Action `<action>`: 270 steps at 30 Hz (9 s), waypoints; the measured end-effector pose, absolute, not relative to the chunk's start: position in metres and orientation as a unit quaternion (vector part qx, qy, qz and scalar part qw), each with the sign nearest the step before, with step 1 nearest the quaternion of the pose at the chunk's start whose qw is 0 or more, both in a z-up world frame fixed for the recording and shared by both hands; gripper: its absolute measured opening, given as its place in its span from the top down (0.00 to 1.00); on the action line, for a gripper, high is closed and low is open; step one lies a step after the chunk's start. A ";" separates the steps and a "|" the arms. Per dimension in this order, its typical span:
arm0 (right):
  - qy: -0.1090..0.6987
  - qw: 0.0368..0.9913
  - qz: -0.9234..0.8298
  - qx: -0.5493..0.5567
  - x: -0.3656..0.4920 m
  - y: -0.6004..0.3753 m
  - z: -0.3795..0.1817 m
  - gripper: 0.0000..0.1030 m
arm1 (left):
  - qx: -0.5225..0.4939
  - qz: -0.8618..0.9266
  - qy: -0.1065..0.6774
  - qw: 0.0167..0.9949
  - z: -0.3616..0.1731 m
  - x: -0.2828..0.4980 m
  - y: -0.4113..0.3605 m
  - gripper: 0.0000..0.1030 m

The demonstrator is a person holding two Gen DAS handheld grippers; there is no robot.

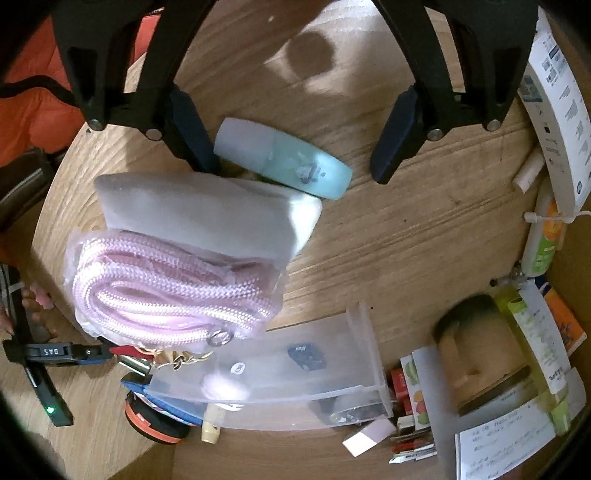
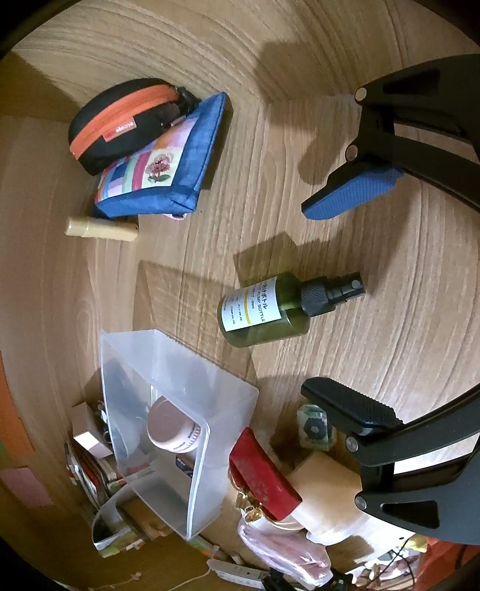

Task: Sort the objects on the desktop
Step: 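Grasp the light-blue tube with the left gripper while the right grasps the green spray bottle, then carry tube and bottle over the clear box and release both inside, then grasp the pink rope bag with the left gripper while the right grasps the red pouch, then lower the rope bag and red pouch into the clear box and release both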

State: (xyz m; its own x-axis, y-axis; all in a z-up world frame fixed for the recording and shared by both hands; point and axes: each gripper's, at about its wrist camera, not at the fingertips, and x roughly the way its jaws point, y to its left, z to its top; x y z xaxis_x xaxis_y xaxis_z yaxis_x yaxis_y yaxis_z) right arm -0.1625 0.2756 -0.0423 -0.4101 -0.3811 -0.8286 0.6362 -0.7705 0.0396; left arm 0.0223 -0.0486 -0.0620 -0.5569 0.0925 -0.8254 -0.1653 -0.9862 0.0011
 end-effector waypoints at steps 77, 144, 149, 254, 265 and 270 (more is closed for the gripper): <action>0.100 0.464 -0.799 0.371 -0.186 0.167 0.018 0.63 | -0.388 0.920 -0.043 0.036 0.019 -0.131 -0.057 0.29; 0.197 0.430 -0.815 0.335 -0.098 0.181 0.004 0.24 | -0.469 0.878 0.035 0.094 -0.022 -0.034 0.005 0.06; 0.189 0.436 -0.805 0.355 -0.095 0.184 -0.008 0.24 | -0.476 0.875 0.023 0.086 -0.023 -0.019 -0.007 0.05; 0.195 0.447 -0.794 0.362 -0.171 0.149 -0.022 0.78 | -0.405 0.912 -0.044 0.054 0.007 -0.154 -0.042 0.45; 0.246 0.422 -0.806 0.334 -0.159 0.142 -0.018 0.59 | -0.404 0.913 -0.033 0.044 0.010 -0.149 -0.035 0.40; 0.262 0.410 -0.817 0.309 -0.148 0.144 -0.011 0.43 | -0.380 0.924 -0.023 0.038 0.027 -0.135 -0.032 0.28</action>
